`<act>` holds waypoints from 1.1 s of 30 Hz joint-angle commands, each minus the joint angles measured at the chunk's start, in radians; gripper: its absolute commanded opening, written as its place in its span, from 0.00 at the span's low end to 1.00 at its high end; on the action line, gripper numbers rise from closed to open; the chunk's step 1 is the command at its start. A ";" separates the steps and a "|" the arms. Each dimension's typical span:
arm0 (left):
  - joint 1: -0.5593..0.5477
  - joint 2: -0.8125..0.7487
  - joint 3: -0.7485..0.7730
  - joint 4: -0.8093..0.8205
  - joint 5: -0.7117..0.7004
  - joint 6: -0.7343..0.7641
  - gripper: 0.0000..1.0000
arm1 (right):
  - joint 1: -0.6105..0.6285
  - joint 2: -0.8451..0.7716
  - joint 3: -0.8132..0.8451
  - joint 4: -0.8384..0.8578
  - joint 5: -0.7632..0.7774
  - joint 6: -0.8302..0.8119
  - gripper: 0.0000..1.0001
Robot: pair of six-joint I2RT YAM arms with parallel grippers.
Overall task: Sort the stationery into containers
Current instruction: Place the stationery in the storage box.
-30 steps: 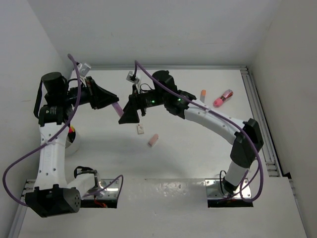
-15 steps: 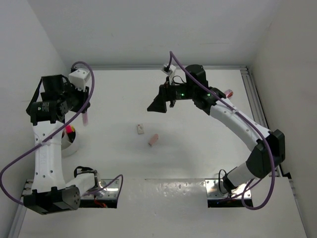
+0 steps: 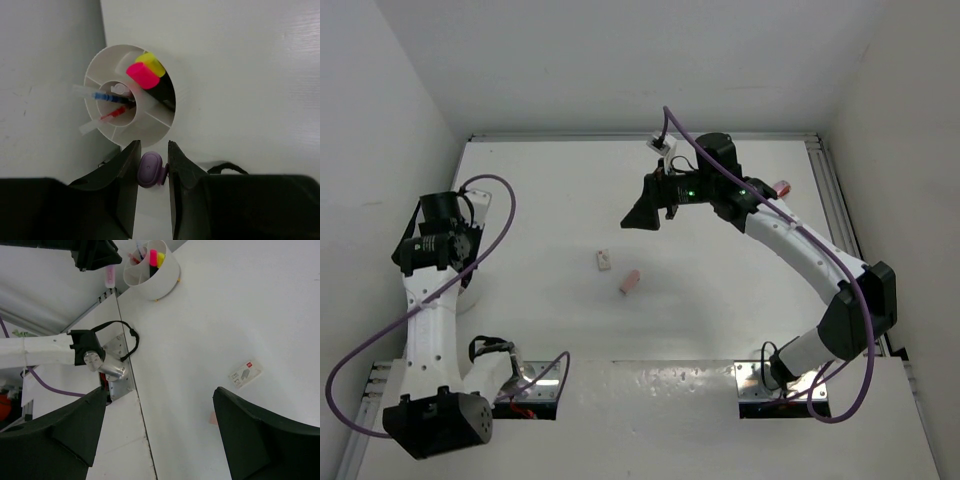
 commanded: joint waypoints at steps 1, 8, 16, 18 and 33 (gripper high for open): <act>0.030 -0.052 -0.055 0.121 -0.042 0.048 0.00 | -0.006 -0.013 0.006 0.004 -0.017 -0.007 0.86; 0.070 -0.095 -0.172 0.247 0.053 0.137 0.00 | -0.006 -0.014 0.016 -0.019 -0.009 -0.008 0.86; 0.105 -0.106 -0.207 0.299 0.153 0.243 0.00 | -0.005 -0.005 0.011 -0.020 -0.003 0.006 0.86; 0.117 -0.099 -0.212 0.301 0.165 0.263 0.00 | -0.005 -0.002 0.013 -0.020 -0.003 0.007 0.86; 0.142 -0.087 -0.272 0.347 0.227 0.309 0.00 | 0.000 0.010 0.025 -0.016 -0.001 0.015 0.86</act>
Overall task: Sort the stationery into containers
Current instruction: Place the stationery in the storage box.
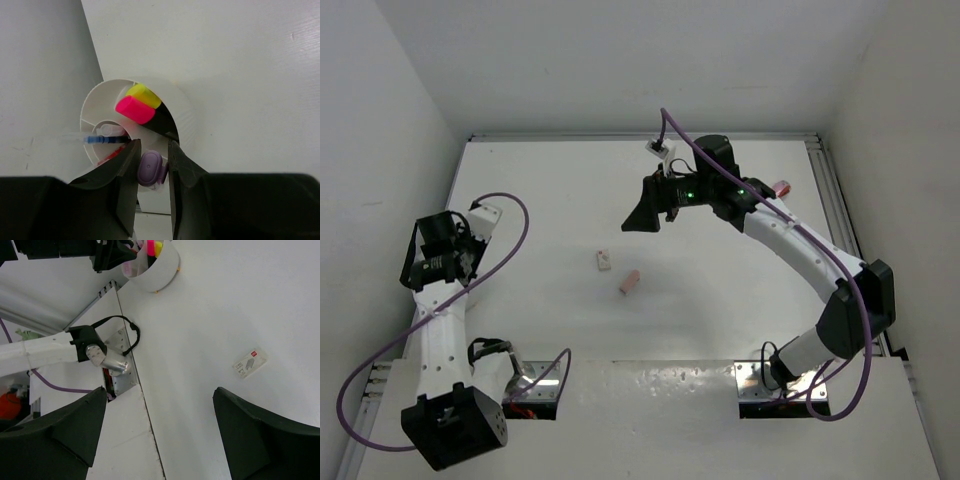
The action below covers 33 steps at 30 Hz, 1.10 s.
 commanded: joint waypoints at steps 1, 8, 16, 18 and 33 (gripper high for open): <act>0.012 -0.008 -0.007 0.052 0.039 0.022 0.00 | -0.001 -0.001 0.023 0.027 -0.004 0.001 0.86; 0.011 0.001 -0.015 0.067 0.088 0.024 0.00 | 0.000 -0.009 0.017 0.024 -0.003 -0.007 0.86; 0.012 0.038 -0.001 0.080 0.166 -0.027 0.00 | 0.000 -0.010 0.020 0.020 -0.003 -0.013 0.86; 0.011 0.034 -0.005 0.095 0.181 -0.036 0.00 | -0.001 -0.012 0.019 0.015 0.000 -0.017 0.86; 0.011 0.014 -0.015 0.218 0.144 -0.116 0.00 | -0.003 0.000 0.026 0.020 0.002 -0.010 0.86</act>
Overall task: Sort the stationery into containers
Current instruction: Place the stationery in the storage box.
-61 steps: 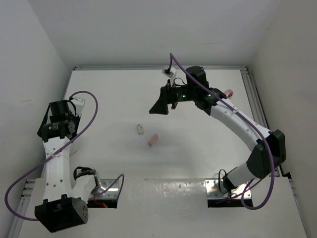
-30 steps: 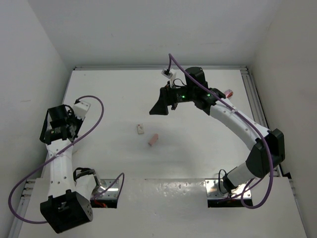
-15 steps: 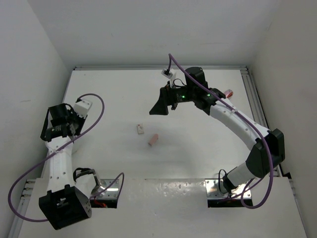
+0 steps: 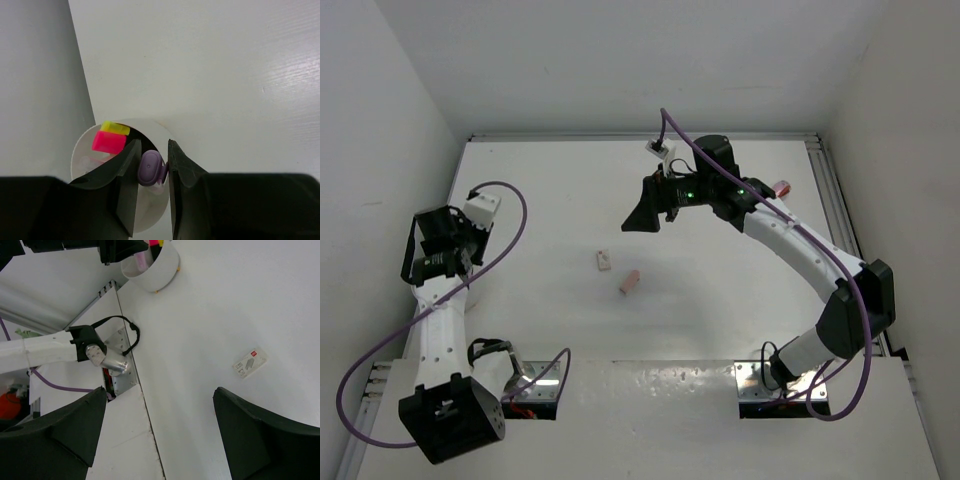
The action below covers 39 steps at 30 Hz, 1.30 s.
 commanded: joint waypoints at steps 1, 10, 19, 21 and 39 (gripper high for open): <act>0.010 -0.021 -0.006 0.083 0.002 -0.047 0.00 | -0.002 0.002 0.028 0.021 0.001 -0.009 0.86; 0.012 0.015 -0.033 0.101 -0.004 -0.063 0.00 | -0.006 -0.007 0.029 0.001 0.007 -0.022 0.86; 0.012 0.014 -0.109 0.220 0.016 -0.090 0.00 | -0.005 -0.004 0.026 0.008 0.007 -0.018 0.86; 0.012 0.015 -0.116 0.244 0.016 -0.103 0.00 | -0.006 -0.004 0.028 0.008 0.007 -0.016 0.86; 0.012 -0.021 -0.046 0.173 -0.038 -0.186 0.03 | -0.005 -0.009 0.022 0.007 0.004 -0.021 0.86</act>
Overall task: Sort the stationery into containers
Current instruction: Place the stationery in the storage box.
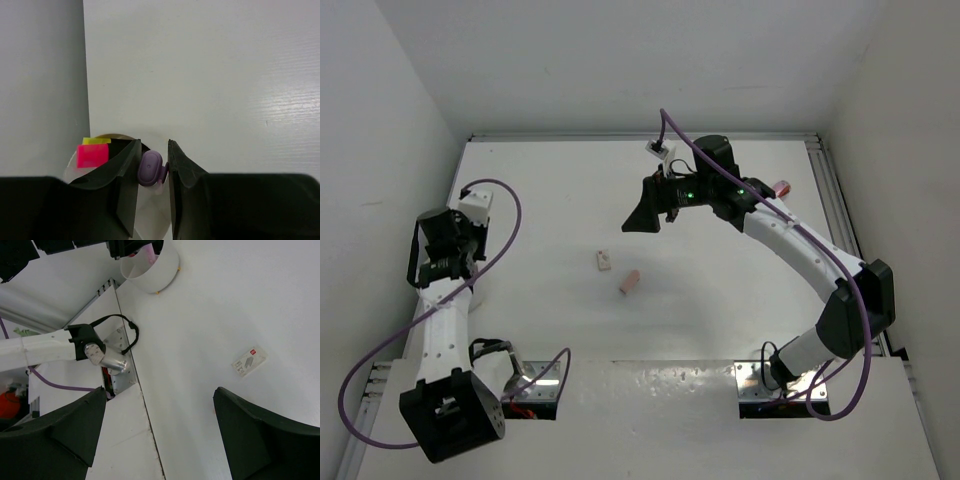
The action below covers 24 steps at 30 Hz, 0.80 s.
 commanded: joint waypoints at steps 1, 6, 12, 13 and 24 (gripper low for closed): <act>0.010 -0.044 0.043 -0.058 -0.019 -0.028 0.05 | -0.005 -0.009 0.022 0.015 0.001 -0.014 0.86; 0.010 -0.056 0.060 -0.160 -0.059 -0.045 0.20 | -0.008 -0.002 0.031 0.005 -0.001 -0.021 0.86; 0.010 -0.052 0.049 -0.167 -0.096 -0.043 0.50 | -0.008 0.007 0.043 -0.002 0.002 -0.024 0.86; 0.010 -0.049 0.053 -0.164 -0.098 -0.040 0.56 | -0.008 0.007 0.045 -0.006 0.004 -0.029 0.86; -0.013 0.097 0.413 -0.236 0.068 -0.025 0.71 | -0.156 0.043 0.081 -0.139 0.236 -0.156 0.81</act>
